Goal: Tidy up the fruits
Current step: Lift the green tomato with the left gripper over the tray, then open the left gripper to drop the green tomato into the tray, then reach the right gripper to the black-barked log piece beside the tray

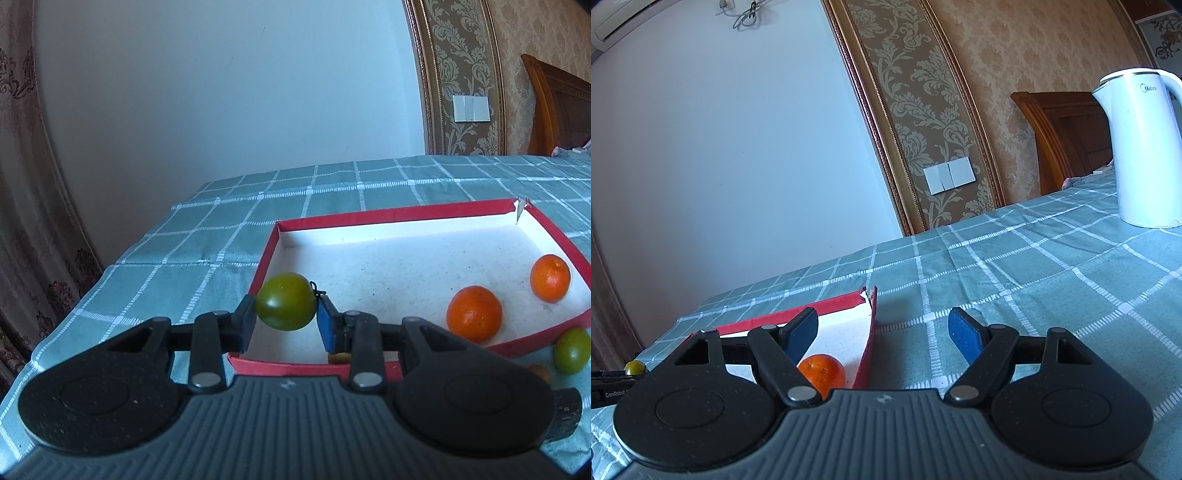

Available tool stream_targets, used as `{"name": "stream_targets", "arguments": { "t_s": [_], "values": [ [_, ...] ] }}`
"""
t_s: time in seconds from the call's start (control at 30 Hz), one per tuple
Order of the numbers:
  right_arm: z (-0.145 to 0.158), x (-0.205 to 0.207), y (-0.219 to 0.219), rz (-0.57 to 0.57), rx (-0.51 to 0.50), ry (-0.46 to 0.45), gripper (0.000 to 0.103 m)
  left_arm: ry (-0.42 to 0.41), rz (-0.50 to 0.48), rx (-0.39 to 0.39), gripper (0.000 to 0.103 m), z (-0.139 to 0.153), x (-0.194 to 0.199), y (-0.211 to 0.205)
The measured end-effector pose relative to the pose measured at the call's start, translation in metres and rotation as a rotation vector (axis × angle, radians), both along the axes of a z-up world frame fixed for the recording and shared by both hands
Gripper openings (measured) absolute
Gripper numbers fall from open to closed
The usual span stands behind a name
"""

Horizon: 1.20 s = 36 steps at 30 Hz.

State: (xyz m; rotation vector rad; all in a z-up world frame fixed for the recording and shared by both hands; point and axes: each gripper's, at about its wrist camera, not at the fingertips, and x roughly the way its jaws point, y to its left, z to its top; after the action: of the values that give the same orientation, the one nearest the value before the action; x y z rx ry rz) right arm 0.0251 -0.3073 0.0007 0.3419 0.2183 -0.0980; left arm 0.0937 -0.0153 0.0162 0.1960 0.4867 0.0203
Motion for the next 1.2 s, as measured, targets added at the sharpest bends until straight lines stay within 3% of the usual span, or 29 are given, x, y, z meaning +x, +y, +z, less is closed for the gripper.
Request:
{"name": "stream_targets", "arguments": {
  "t_s": [0.27,0.4,0.7,0.93,1.07,1.2],
  "values": [
    [-0.001,0.001,0.001,-0.001,0.001,0.0,0.077,0.007,0.009,0.003,0.037,-0.002,0.001,0.002],
    [-0.001,0.0,-0.002,-0.003,0.006,-0.002,0.078,-0.023,0.013,0.022,0.061,0.002,-0.003,-0.001],
    [-0.001,0.0,-0.002,-0.005,0.007,-0.005,0.078,-0.021,0.004,0.008,0.062,0.008,-0.014,0.0],
    [-0.002,-0.002,-0.004,-0.009,0.013,-0.006,0.078,-0.003,-0.01,-0.05,0.074,0.011,-0.042,0.007],
    [-0.002,-0.002,-0.005,-0.014,0.018,-0.006,0.078,-0.01,-0.034,-0.073,0.08,0.003,-0.07,0.014],
    [-0.002,-0.003,-0.006,-0.014,0.019,-0.007,0.078,-0.033,-0.02,-0.027,0.081,-0.02,-0.075,0.013]
  ]
}}
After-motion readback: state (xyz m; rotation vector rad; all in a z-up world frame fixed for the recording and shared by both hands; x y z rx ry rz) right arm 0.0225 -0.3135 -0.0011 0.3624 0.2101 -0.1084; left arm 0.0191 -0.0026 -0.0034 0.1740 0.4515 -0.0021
